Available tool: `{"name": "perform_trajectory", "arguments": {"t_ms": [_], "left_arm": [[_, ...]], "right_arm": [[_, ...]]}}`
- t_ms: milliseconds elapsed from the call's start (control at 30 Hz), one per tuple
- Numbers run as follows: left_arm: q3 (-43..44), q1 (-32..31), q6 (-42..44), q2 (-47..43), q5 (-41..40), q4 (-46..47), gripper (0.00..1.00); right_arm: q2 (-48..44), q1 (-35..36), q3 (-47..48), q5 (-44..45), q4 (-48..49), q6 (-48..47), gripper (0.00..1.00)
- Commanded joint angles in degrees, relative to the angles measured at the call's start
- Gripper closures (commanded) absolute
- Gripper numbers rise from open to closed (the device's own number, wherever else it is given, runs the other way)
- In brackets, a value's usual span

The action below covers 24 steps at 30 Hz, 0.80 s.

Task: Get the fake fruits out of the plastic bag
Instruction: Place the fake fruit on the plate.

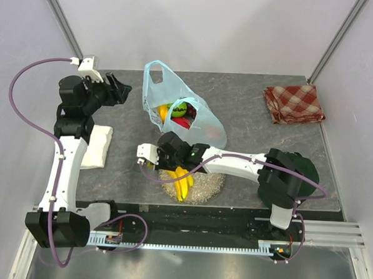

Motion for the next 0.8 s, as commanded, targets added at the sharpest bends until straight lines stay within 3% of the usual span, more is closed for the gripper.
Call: {"name": "perform_trajectory", "arguments": {"t_ms": [0, 200, 300, 633, 700, 767], "left_arm": [[-0.3, 0.4, 1.6, -0.1, 1.5, 1.1, 0.3], [0.2, 0.4, 0.8, 1.4, 2.0, 2.2, 0.31], [0.5, 0.4, 0.4, 2.1, 2.4, 2.9, 0.31], [2.1, 0.4, -0.2, 4.1, 3.8, 3.4, 0.31], [2.5, 0.4, -0.8, 4.8, 4.1, 3.9, 0.31], [3.2, 0.3, -1.0, 5.5, 4.3, 4.0, 0.31]], "right_arm": [[3.2, -0.1, 4.8, 7.4, 3.2, 2.1, 1.0], [4.4, 0.8, 5.6, 9.2, 1.0, 2.0, 1.0], [3.9, 1.8, 5.0, 7.9, -0.6, 3.1, 0.95], [3.5, 3.5, 7.6, 7.9, -7.8, 6.3, 0.33], [4.9, 3.1, 10.4, 10.0, -10.5, 5.6, 0.26], [3.6, 2.2, 12.7, 6.4, -11.6, 5.2, 0.22]]}}
